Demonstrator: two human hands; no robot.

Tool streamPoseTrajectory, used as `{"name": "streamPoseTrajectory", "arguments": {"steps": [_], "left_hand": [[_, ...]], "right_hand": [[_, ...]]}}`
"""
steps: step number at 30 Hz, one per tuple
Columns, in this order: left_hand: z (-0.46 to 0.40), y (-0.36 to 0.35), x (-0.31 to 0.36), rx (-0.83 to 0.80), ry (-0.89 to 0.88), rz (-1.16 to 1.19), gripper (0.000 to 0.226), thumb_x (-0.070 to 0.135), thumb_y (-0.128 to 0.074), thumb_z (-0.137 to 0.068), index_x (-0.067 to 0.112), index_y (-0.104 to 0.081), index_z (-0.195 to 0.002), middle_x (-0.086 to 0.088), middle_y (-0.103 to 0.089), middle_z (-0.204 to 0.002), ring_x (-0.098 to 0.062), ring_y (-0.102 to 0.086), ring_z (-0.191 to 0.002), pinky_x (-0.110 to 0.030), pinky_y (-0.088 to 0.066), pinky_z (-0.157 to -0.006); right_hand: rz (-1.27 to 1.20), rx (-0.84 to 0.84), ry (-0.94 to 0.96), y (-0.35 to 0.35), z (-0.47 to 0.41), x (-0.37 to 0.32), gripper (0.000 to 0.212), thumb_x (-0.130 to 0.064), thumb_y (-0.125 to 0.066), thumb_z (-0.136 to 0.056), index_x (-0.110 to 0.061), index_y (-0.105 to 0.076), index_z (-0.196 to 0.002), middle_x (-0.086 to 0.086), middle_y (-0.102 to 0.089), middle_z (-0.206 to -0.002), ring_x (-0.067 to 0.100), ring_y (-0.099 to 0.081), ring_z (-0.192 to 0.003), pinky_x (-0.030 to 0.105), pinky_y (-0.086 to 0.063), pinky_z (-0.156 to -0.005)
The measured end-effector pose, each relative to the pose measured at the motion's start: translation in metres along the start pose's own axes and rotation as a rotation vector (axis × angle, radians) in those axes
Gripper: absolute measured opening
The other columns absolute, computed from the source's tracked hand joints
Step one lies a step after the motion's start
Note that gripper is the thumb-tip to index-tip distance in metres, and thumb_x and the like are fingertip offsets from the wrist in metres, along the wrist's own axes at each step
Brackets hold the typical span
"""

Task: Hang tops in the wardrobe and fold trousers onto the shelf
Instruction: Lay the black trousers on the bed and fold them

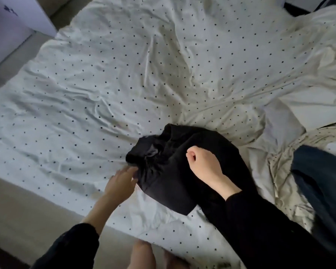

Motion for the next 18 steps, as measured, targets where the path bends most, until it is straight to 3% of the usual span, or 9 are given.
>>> {"name": "streamPoseTrajectory", "arguments": {"steps": [4,8,10,13,18], "left_hand": [[-0.054,0.007,-0.009,0.188,0.004,0.135,0.054,0.017,-0.051,-0.093,0.012,-0.031,-0.143,-0.007,-0.033,-0.146,-0.029,-0.037,-0.130,-0.044,-0.035,-0.104],[-0.099,-0.007,-0.022,0.188,0.035,0.241,0.057,0.021,-0.053,-0.093,0.010,-0.028,-0.144,-0.008,-0.035,-0.144,-0.029,-0.038,-0.131,-0.045,-0.036,-0.104],[-0.112,-0.016,-0.026,0.203,0.061,0.231,0.055,0.024,-0.056,-0.092,0.012,-0.033,-0.141,-0.007,-0.046,-0.137,-0.029,-0.045,-0.124,-0.043,-0.036,-0.101],[-0.113,-0.019,-0.023,0.242,0.058,0.151,0.031,0.026,-0.057,-0.091,0.013,-0.054,-0.119,-0.007,-0.065,-0.107,-0.029,-0.058,-0.102,-0.034,-0.034,-0.091],[-0.086,-0.001,-0.028,0.288,0.081,0.242,0.015,0.020,-0.055,-0.092,0.009,-0.060,-0.101,-0.008,-0.062,-0.091,-0.033,-0.060,-0.084,-0.033,-0.040,-0.063]], "right_hand": [[0.152,0.065,0.120,-0.030,-0.079,-0.028,0.037,-0.030,-0.044,-0.099,-0.015,-0.048,-0.132,0.004,-0.059,-0.123,0.024,-0.053,-0.115,0.039,-0.039,-0.094],[0.374,0.045,-0.012,-0.057,-0.145,-0.035,0.050,-0.043,-0.047,-0.095,-0.013,-0.042,-0.134,0.009,-0.052,-0.132,0.029,-0.045,-0.125,0.046,-0.031,-0.101],[0.428,-0.011,-0.081,-0.069,-0.162,-0.025,0.046,-0.038,-0.052,-0.094,-0.016,-0.044,-0.133,0.008,-0.057,-0.125,0.029,-0.049,-0.120,0.047,-0.029,-0.102],[0.391,0.041,-0.109,-0.071,-0.161,-0.011,0.026,-0.019,-0.050,-0.094,-0.019,-0.059,-0.119,0.005,-0.068,-0.098,0.027,-0.060,-0.097,0.041,-0.028,-0.099],[0.221,0.116,-0.186,-0.039,-0.130,-0.002,0.024,-0.021,-0.047,-0.094,-0.021,-0.064,-0.111,0.003,-0.069,-0.097,0.025,-0.061,-0.096,0.039,-0.029,-0.099]]}}
Point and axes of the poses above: each hand's wrist, its own z-axis away from the middle knuckle, its own y-axis out of the back of the hand, x = y × z, the point moved 3 cm from there along -z, towards the middle knuckle
